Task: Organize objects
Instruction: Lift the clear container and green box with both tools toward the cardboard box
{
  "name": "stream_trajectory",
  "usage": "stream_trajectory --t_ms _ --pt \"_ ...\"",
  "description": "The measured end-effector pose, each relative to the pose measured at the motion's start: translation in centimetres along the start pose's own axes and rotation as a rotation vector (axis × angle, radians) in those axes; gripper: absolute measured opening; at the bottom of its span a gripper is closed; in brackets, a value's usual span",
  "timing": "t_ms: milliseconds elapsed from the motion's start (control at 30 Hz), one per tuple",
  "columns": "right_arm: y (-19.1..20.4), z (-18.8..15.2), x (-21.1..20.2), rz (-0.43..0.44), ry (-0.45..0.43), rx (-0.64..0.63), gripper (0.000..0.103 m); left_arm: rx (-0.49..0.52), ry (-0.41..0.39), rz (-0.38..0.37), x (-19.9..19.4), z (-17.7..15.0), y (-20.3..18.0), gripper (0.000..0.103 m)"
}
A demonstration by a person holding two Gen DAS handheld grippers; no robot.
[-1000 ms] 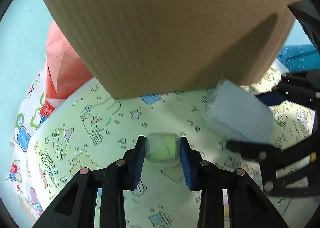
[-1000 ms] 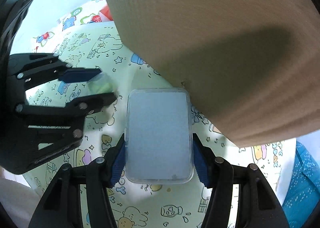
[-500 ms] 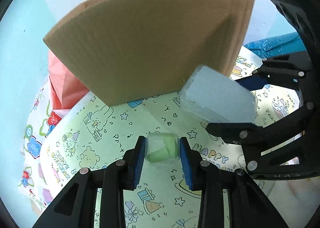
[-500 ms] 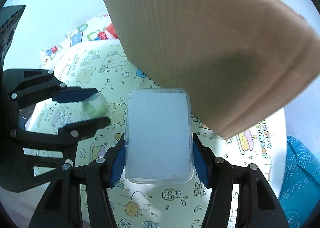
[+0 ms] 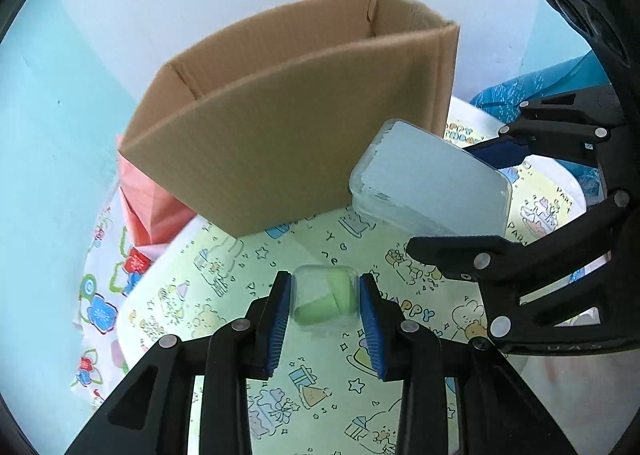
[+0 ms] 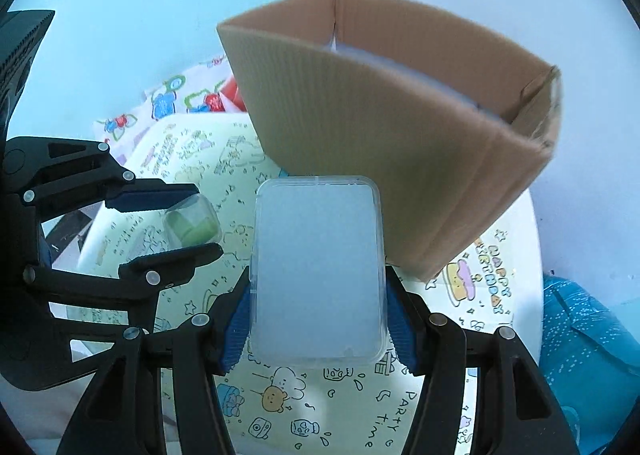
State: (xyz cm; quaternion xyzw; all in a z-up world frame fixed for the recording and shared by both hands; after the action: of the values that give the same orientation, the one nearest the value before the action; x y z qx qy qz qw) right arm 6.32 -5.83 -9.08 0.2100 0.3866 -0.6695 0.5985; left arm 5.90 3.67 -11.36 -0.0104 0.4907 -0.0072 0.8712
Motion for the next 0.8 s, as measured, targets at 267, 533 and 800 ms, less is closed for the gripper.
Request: stream_trajectory --t_ms 267,533,800 --pt "-0.5 0.2 -2.8 -0.013 -0.043 -0.004 0.062 0.034 -0.04 0.024 -2.7 1.3 -0.9 0.034" --pt "-0.8 0.5 -5.4 -0.03 -0.079 -0.016 0.062 0.036 -0.074 0.037 -5.0 2.4 -1.5 0.034" --pt "-1.1 1.2 -6.8 -0.025 -0.1 -0.052 0.062 0.014 -0.1 0.049 -6.8 3.5 -1.9 0.033"
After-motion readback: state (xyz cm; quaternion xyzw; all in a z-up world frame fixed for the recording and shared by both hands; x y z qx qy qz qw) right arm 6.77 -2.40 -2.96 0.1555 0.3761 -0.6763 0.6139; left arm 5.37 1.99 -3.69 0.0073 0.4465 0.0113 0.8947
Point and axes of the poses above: each gripper's, at about its wrist camera, not at the fingertips, and x roughly the way its jaws point, y to its left, z to its top, the point moved 4 cm from there along x, roughly the way its jaws point
